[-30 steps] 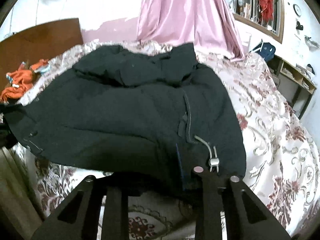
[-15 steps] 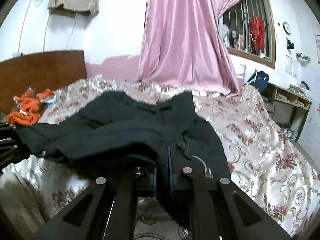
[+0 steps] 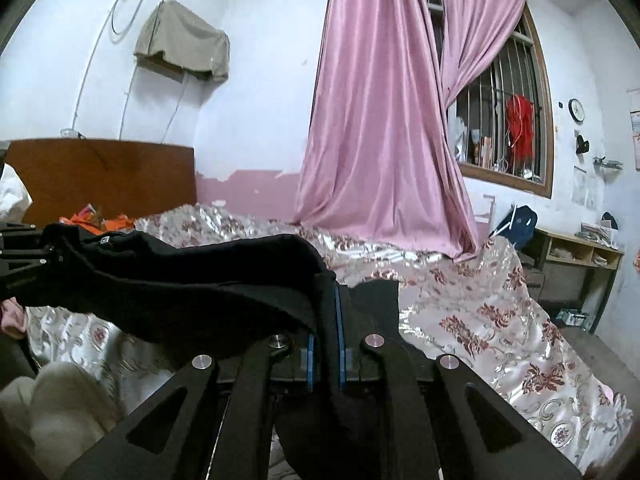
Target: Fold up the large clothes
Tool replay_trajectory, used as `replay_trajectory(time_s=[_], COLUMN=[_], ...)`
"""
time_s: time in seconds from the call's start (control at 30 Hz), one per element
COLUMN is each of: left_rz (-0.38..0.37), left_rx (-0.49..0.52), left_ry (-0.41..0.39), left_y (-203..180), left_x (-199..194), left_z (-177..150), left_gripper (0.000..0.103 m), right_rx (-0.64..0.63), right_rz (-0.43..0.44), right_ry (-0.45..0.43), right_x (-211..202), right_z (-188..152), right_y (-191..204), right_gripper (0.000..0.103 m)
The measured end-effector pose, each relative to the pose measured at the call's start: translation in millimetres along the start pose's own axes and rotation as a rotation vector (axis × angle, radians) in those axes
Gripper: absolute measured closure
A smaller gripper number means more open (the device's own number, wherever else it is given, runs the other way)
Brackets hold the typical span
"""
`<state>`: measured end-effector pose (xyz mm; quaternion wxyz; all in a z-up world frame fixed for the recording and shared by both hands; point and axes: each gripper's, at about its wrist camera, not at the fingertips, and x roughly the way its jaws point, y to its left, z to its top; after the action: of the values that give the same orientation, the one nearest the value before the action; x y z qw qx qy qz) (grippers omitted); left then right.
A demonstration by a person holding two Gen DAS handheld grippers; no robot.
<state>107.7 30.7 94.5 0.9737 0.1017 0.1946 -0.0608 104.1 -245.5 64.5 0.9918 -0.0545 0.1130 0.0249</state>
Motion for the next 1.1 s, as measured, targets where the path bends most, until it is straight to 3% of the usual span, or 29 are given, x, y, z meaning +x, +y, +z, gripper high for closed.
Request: replay_trajectory(time_s=[0.17, 0.33, 0.73, 1.1], left_rz=[0.023, 0.021, 0.036, 0.059], left_rx=[0.06, 0.079, 0.096, 0.115], left_ry=[-0.076, -0.069, -0.009, 0.043], left_y=[-2.8, -4.6, -3.7, -2.4], left_x=[-16.7, -7.5, 31.4, 99.7], left_z=[2.6, 8.3, 12.2, 34.6], left_gripper=[0.095, 0.095, 0.094, 0.094], right_rx=[-0.012, -0.013, 0.012, 0.029], right_rz=[-0.005, -0.015, 0.009, 0.015], right_ry=[-0.044, -0.057, -0.026, -0.039], right_x=[-20.4, -20.3, 18.4, 83.7], right_z=[9.6, 10.5, 1.0, 2.3], right_y=[3.2, 4.8, -2.1, -8.1], right_gripper=[0.096, 0.096, 0.096, 0.095])
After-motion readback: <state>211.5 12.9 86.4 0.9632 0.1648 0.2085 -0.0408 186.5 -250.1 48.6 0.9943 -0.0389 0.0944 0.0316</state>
